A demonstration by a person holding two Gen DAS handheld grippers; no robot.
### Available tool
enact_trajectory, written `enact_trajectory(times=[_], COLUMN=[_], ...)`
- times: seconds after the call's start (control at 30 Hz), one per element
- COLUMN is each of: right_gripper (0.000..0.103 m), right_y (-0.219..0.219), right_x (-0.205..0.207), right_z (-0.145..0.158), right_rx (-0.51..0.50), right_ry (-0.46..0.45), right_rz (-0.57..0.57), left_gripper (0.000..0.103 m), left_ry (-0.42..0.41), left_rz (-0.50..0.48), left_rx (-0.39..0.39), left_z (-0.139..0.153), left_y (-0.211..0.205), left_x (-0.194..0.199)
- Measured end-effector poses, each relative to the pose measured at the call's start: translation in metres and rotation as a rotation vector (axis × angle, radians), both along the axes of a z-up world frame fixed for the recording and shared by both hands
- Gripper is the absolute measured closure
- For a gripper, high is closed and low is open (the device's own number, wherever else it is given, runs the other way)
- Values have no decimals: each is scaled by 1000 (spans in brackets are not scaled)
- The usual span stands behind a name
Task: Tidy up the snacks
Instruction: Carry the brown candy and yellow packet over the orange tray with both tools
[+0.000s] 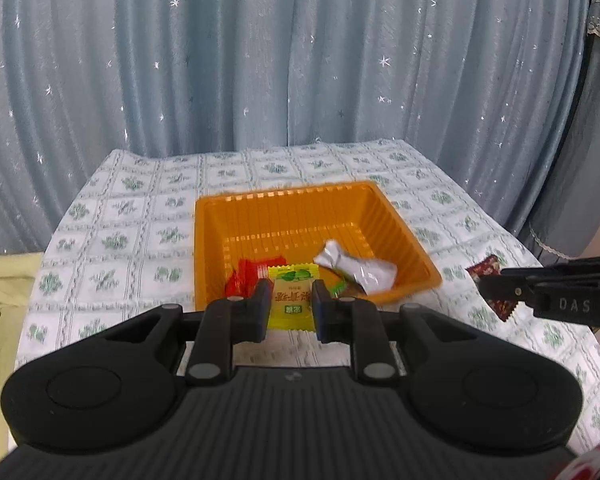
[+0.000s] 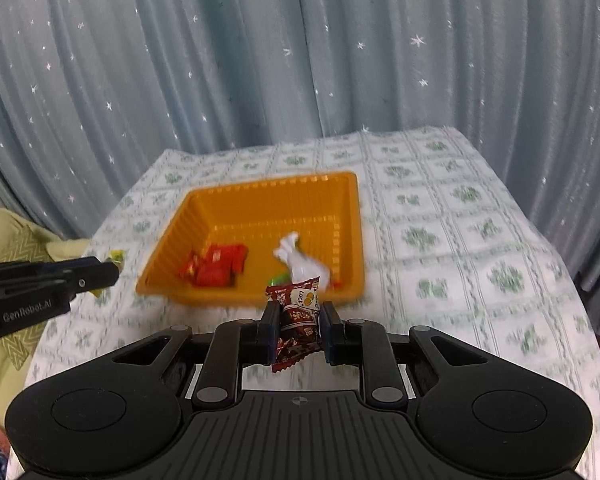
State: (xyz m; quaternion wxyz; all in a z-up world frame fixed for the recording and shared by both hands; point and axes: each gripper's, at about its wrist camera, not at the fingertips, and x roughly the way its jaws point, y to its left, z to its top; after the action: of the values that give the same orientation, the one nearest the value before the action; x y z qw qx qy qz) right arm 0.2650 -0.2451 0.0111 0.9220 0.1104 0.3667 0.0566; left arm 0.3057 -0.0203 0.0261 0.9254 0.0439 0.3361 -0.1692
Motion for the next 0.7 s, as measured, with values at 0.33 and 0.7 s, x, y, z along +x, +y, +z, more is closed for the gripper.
enact_trajectory(times=[0.33, 0.7], right_gripper=[81, 81], right_y=[6, 6], right_x=[83, 118], right_z=[10, -17], right_rx=[29, 60], right_ry=[-11, 45], right_rz=[53, 36], left_gripper=[84, 83], left_ry=[17, 81], left_rz=[0, -2], left_rx=[-22, -38], left_z=[1, -32], left_y=[-10, -16], left_x=[69, 99])
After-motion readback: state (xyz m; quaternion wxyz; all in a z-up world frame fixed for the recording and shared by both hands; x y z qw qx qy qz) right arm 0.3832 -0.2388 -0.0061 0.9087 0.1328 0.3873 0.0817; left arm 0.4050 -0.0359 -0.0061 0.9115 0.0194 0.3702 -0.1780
